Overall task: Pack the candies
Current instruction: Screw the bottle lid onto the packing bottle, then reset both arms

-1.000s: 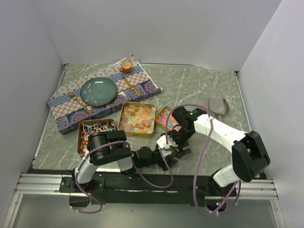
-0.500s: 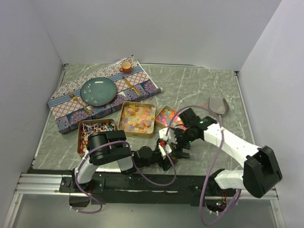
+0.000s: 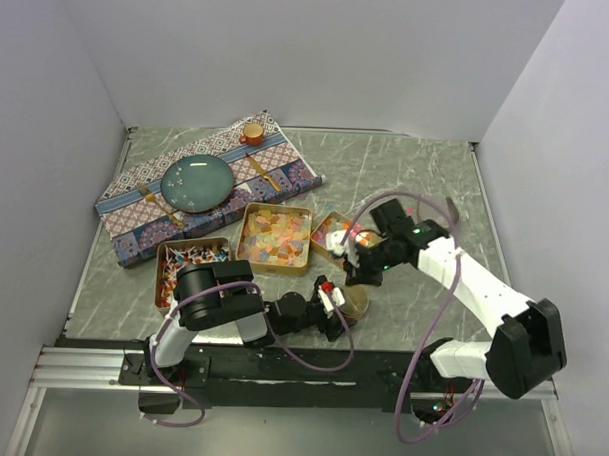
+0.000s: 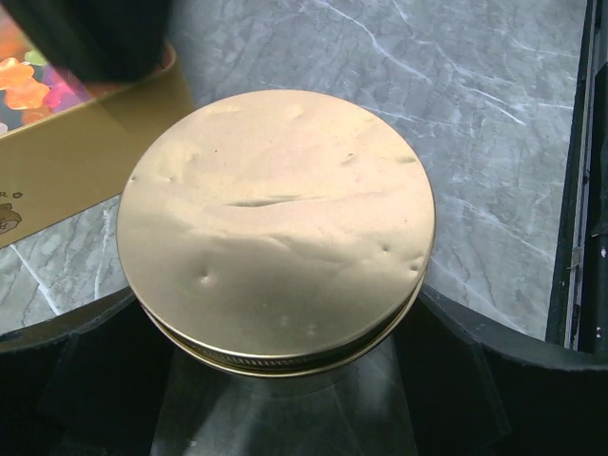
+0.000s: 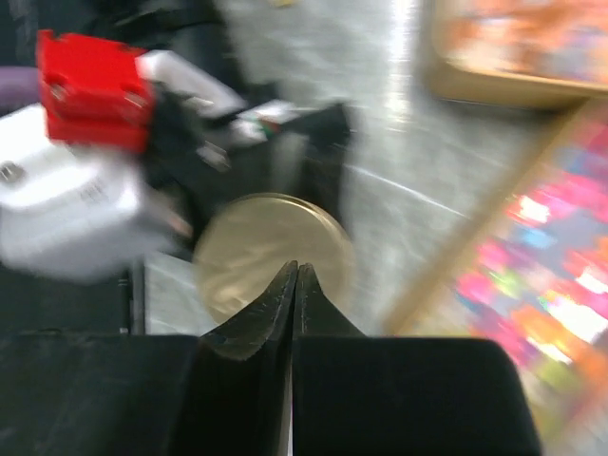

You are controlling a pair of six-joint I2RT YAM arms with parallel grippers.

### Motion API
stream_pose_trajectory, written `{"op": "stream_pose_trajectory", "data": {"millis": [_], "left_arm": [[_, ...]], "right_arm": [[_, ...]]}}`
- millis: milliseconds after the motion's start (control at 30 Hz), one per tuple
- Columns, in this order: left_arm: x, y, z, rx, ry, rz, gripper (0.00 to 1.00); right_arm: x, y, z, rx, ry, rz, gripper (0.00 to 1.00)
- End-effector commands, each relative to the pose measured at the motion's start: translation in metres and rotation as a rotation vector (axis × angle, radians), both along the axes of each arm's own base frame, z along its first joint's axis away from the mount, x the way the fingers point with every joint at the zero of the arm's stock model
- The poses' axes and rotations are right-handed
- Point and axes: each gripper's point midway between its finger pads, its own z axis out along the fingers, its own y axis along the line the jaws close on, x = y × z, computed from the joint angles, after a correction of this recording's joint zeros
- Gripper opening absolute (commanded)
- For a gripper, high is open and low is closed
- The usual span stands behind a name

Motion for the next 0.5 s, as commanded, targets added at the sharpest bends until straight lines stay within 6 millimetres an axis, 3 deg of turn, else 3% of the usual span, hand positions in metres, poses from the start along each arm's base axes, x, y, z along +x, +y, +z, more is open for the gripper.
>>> {"op": "stream_pose_trajectory", "data": {"millis": [0,133,167,200,233,300,333,433,467], "left_arm": [[-0.008,0.050,-0.084,0.336,0.061,0.021,0.01],[-0.009,0.049,-0.087,0.359,0.077,0.018,0.01],[-0.010,0.048,-0.083,0.354,0.077,0.011,0.05],[-0.011,0.047,-0.082,0.343,0.099,0.020,0.14],[-0.009,0.049,-0.082,0.346,0.109,0.039,0.39],[-0.006,0.051,-0.078,0.349,0.108,0.063,0.65],[-0.001,0.060,-0.079,0.367,0.103,0.104,0.97],[0.002,0.069,-0.056,0.332,0.077,0.122,0.97],[0.001,0.066,-0.033,0.275,0.062,0.106,0.97]], "right_arm": [[-0.018,0.006,-0.031,-0.048,0.049,0.060,0.00],[-0.019,0.000,-0.050,-0.087,0.055,0.072,0.00],[-0.019,-0.002,-0.055,-0.104,0.061,0.072,0.00],[-0.022,-0.005,-0.061,-0.123,0.075,0.077,0.00],[-0.022,-0.010,-0.070,-0.164,0.089,0.069,0.00],[-0.018,-0.012,-0.078,-0.202,0.091,0.061,0.00],[-0.017,-0.016,-0.084,-0.233,0.103,0.059,0.00],[-0.012,-0.018,-0.091,-0.259,0.088,0.047,0.00],[-0.012,-0.018,-0.092,-0.255,0.083,0.049,0.00]]}}
